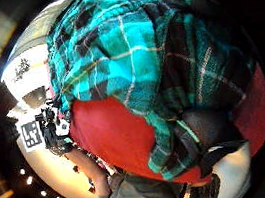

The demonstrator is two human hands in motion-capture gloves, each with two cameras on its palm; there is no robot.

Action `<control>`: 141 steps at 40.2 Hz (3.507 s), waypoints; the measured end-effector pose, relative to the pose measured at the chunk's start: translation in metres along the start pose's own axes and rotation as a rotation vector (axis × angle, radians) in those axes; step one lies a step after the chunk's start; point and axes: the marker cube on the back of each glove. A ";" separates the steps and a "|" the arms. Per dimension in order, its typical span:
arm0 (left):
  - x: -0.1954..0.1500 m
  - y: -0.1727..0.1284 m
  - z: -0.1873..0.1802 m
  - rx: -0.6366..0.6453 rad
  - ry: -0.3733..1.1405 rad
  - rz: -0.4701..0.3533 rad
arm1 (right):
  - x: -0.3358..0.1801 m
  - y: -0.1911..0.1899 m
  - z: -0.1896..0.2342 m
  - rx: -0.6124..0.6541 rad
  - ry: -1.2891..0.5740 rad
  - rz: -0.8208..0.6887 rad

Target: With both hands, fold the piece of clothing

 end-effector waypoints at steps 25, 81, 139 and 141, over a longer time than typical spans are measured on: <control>0.008 -0.027 0.015 0.263 -0.174 0.046 | 0.011 -0.040 0.019 0.332 0.116 0.008; -0.001 -0.204 -0.082 0.188 -0.001 -0.129 | -0.020 -0.269 -0.166 0.445 -0.194 0.104; 0.044 -0.148 -0.041 -0.126 0.169 0.061 | 0.049 -0.116 -0.106 0.421 -0.867 0.465; 0.036 -0.139 -0.065 -0.160 0.261 0.065 | 0.026 -0.109 -0.130 0.399 -0.916 0.388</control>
